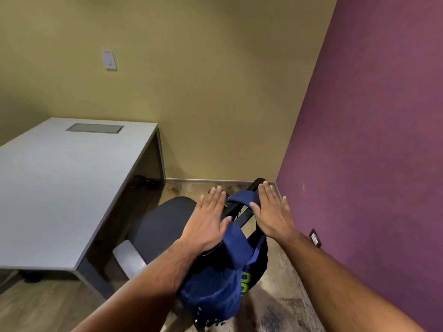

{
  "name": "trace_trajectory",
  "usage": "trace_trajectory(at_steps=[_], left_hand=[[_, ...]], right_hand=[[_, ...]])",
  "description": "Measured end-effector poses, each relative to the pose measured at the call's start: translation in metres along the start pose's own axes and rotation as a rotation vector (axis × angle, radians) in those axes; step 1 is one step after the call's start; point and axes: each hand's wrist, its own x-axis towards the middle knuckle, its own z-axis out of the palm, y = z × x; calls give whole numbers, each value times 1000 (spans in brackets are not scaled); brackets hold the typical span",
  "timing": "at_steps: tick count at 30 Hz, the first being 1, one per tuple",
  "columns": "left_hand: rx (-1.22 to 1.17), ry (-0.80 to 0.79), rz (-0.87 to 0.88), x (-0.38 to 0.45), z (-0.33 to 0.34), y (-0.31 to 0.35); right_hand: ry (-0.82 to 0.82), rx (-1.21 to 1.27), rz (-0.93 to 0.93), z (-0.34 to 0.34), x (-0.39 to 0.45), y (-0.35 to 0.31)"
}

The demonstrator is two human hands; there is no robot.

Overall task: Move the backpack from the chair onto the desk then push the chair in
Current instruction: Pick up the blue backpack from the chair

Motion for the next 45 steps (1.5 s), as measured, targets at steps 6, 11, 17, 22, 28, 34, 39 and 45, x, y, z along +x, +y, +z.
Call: trace_trajectory(at_steps=[6, 11, 17, 22, 28, 34, 39, 45], left_hand=[[-108, -269, 120, -9, 23, 1], [-64, -306, 173, -13, 26, -5], [61, -181, 253, -23, 17, -22], [194, -7, 265, -40, 12, -23], [297, 81, 226, -62, 6, -20], [231, 100, 130, -79, 3, -2], [186, 96, 64, -74, -15, 21], [114, 89, 12, -68, -31, 51]], right_hand=[[-208, -10, 76, 22, -3, 8], [-222, 77, 119, 33, -1, 13], [-173, 265, 166, 45, 10, 16], [-157, 398, 211, 45, 14, 16], [-101, 374, 235, 43, 18, 12], [24, 361, 257, 28, 30, 3], [209, 336, 258, -11, 37, 4], [467, 325, 313, -65, 24, 13]])
